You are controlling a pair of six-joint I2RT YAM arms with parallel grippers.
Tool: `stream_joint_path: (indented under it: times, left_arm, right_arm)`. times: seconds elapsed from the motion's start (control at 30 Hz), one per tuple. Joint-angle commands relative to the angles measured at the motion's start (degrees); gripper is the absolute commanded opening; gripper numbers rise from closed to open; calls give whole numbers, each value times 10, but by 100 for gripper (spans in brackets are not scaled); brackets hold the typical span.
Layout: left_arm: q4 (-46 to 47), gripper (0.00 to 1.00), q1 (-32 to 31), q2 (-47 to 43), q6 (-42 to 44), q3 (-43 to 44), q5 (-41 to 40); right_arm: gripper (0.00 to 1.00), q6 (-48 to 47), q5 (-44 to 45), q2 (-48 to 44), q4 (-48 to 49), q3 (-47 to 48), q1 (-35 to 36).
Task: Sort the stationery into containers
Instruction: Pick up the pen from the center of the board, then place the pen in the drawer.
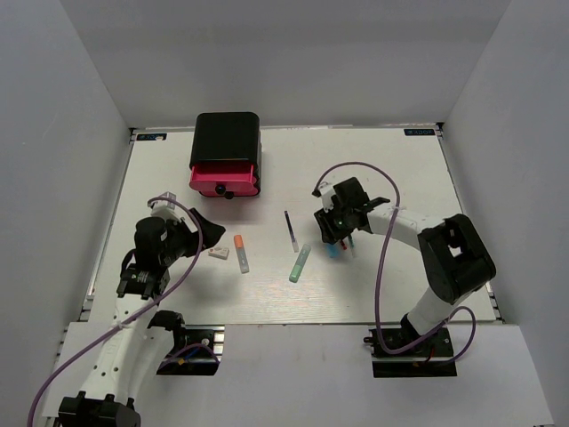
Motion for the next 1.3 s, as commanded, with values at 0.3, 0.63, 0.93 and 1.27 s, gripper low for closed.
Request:
stream_joint_path:
  times: [0.3, 0.63, 0.93, 1.27]
  left_arm:
    - [-15, 94, -2, -14, -15, -5, -19]
    - [8, 94, -2, -20, -26, -16, -13]
    - [13, 94, -2, -44, -36, -40, -13]
    - [8, 94, -2, -55, -36, -45, -8]
  right_arm:
    - [38, 7, 80, 47, 18, -5, 35]
    - [7, -206, -142, -24, -17, 134, 32]
    - [0, -292, -298, 34, 77, 337, 50]
    - [0, -207, -299, 162, 349, 477, 106]
